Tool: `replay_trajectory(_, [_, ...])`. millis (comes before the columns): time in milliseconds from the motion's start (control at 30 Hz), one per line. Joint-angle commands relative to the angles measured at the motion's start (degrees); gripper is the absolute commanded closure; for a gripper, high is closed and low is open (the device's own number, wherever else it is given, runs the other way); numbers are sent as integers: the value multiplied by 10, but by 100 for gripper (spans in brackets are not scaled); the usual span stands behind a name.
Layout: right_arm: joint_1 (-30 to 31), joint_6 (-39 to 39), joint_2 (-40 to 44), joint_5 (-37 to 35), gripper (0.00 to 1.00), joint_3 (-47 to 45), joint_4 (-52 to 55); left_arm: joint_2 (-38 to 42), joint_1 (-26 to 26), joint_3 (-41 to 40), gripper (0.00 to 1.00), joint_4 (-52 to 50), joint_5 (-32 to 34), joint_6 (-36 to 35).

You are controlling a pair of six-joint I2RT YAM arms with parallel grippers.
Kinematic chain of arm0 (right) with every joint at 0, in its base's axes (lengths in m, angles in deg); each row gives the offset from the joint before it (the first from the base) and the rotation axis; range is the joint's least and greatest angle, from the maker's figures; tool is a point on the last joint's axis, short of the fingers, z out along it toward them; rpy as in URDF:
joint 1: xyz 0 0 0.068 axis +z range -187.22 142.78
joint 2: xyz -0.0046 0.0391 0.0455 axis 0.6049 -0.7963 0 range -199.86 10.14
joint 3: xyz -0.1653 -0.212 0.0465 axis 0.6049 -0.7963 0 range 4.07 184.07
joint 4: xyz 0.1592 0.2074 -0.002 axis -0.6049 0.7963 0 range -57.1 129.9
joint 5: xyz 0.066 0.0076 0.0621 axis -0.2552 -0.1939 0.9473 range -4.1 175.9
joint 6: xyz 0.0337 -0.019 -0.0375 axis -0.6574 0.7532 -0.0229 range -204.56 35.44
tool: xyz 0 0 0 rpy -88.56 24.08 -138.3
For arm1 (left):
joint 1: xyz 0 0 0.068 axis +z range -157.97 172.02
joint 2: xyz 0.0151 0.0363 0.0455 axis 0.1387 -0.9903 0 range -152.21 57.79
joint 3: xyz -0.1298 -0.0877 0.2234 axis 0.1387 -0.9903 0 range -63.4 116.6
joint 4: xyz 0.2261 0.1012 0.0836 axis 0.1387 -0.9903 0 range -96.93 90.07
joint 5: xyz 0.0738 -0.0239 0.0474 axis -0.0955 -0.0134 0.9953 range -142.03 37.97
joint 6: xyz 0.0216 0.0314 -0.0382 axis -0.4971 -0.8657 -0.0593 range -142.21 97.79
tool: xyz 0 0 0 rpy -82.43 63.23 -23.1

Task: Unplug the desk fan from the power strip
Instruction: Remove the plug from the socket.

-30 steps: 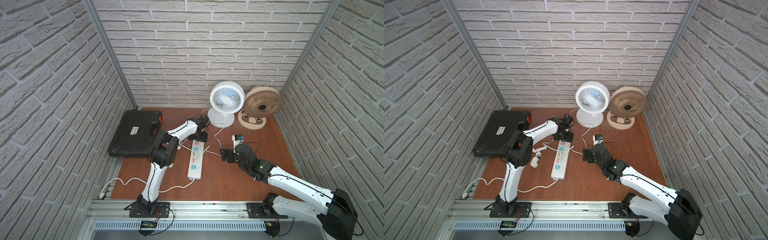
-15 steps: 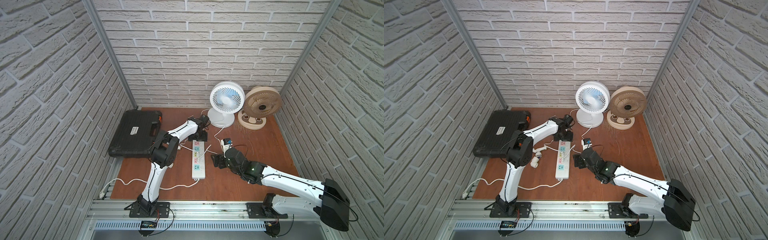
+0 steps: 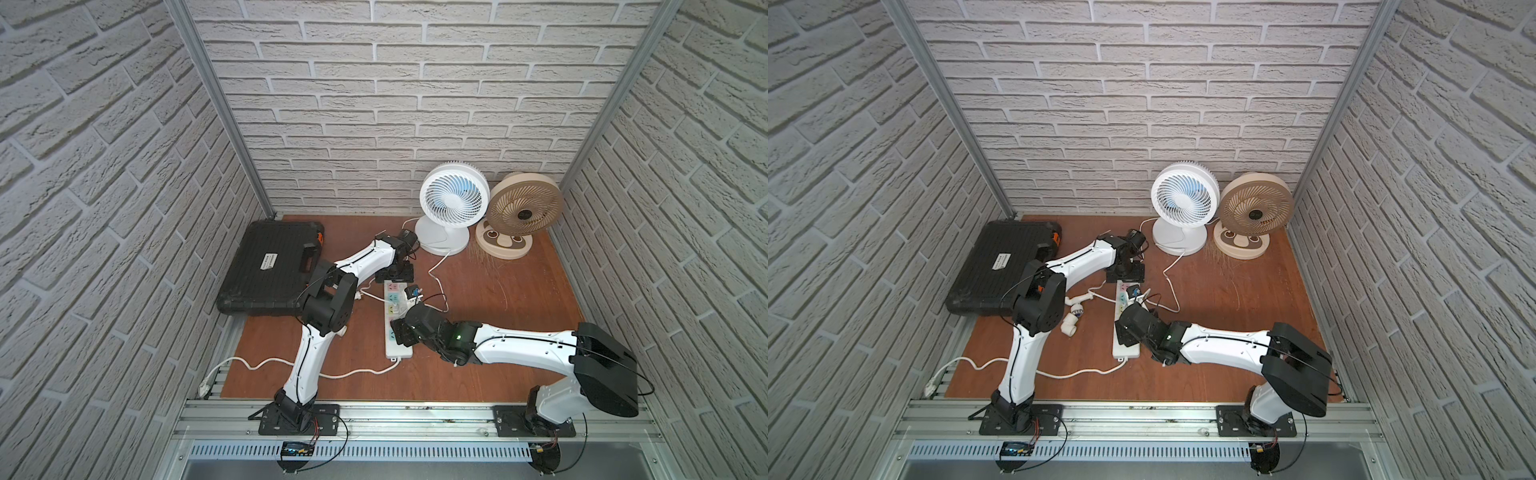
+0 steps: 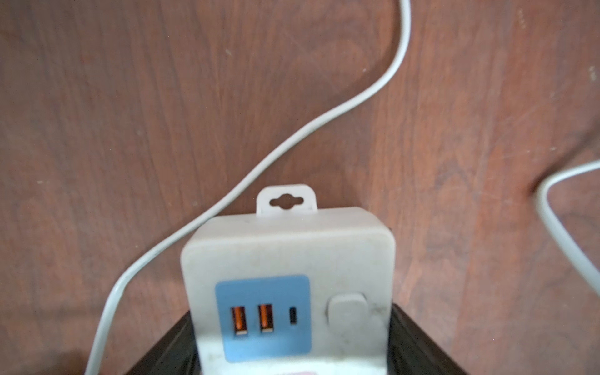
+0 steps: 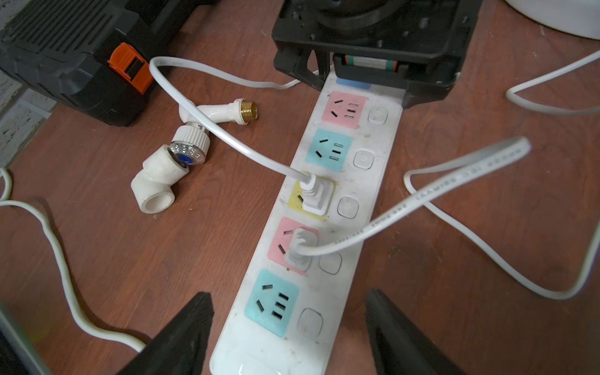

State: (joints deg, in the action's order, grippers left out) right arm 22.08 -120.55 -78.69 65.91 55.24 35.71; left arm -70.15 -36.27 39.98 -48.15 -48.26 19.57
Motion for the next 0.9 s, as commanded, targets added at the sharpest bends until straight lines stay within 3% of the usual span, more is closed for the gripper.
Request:
replay_trajectory(0, [4, -19, -22, -22, 23, 28, 8, -37, 15, -21, 100, -38, 11, 21])
replay_trajectory(233, [4, -39, -56, -30, 36, 40, 15, -39, 14, -26, 100, -29, 6, 12])
replay_trajectory(867, [-1, -46, -109, -22, 44, 69, 22, -30, 14, -48, 100, -21, 19, 2])
